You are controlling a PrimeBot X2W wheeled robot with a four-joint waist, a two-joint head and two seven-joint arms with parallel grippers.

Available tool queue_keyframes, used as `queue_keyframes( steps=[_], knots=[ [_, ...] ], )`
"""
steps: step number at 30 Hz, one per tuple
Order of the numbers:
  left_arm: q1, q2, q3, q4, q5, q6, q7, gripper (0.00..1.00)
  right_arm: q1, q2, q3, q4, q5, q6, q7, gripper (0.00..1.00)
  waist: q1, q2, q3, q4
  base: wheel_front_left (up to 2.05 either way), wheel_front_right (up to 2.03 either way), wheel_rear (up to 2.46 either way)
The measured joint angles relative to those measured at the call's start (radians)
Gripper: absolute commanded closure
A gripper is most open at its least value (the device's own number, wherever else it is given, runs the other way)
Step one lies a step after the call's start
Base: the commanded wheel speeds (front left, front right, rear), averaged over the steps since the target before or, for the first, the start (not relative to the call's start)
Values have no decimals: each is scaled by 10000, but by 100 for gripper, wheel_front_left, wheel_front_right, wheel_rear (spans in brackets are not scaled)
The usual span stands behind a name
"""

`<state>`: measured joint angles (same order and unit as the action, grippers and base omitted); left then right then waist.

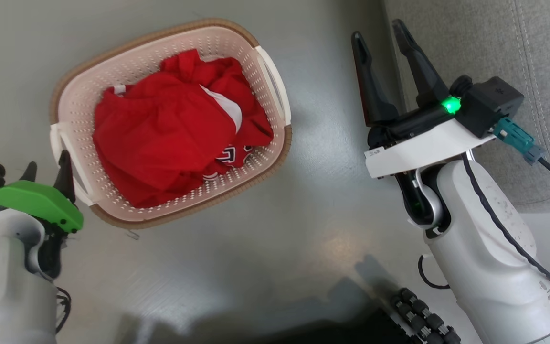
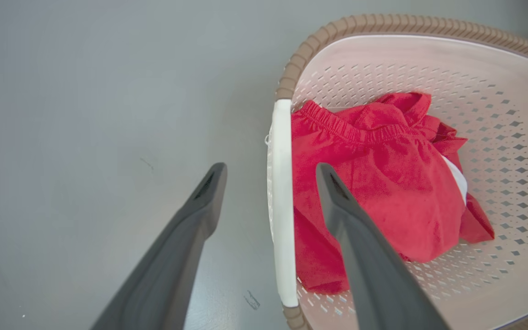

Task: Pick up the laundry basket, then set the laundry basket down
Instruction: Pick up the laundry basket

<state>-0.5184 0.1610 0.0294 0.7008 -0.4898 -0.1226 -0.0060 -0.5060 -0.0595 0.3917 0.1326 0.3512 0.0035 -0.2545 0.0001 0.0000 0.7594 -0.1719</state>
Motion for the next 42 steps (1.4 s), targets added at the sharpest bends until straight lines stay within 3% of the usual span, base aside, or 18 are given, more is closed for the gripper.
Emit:
queue_keyframes(
  steps=[14, 30, 31, 32, 33, 35, 36, 42],
  knots=[
    [-894, 500, -188, 1220, 2, -6, 487, 0, -293, 0, 405, -127, 217, -232, 0, 0, 0, 0, 733, -445, 0, 0, 0],
    [-1597, 522, -506, 1998, 0, -17, 621, 0, -556, 0, 690, -128, 397, -359, 0, 0, 0, 0, 1225, -569, 0, 0, 0],
    [-1607, 522, -508, 2044, 0, -17, 614, 4, -577, 0, 692, -127, 422, -407, 0, 0, 0, 0, 1231, -567, 0, 0, 0],
    [-1665, 527, -510, 2165, -2, -17, 560, 17, -603, 0, 694, -125, 462, -408, 0, 0, 0, 0, 1237, -563, 0, 0, 0],
    [-1710, 531, -510, 2224, -2, -17, 525, 53, -604, 0, 694, -123, 462, -408, 0, 0, 0, 0, 1237, -561, 0, 0, 0],
    [-1794, 539, -533, 2295, -8, -17, 481, 71, -612, 0, 696, -119, 462, -418, 0, 0, 0, 0, 1232, -556, 0, 0, 0],
    [-1828, 541, -543, 2313, -23, -17, 468, 100, -623, 0, 698, -115, 464, -420, 0, 0, 0, 0, 1226, -553, 0, 0, 0],
    [-1951, 627, -886, 2401, 27, -88, 207, 100, -687, 0, 729, -79, 539, -454, -2, 0, 0, 0, 1167, -536, 0, 0, 0]
  ],
)
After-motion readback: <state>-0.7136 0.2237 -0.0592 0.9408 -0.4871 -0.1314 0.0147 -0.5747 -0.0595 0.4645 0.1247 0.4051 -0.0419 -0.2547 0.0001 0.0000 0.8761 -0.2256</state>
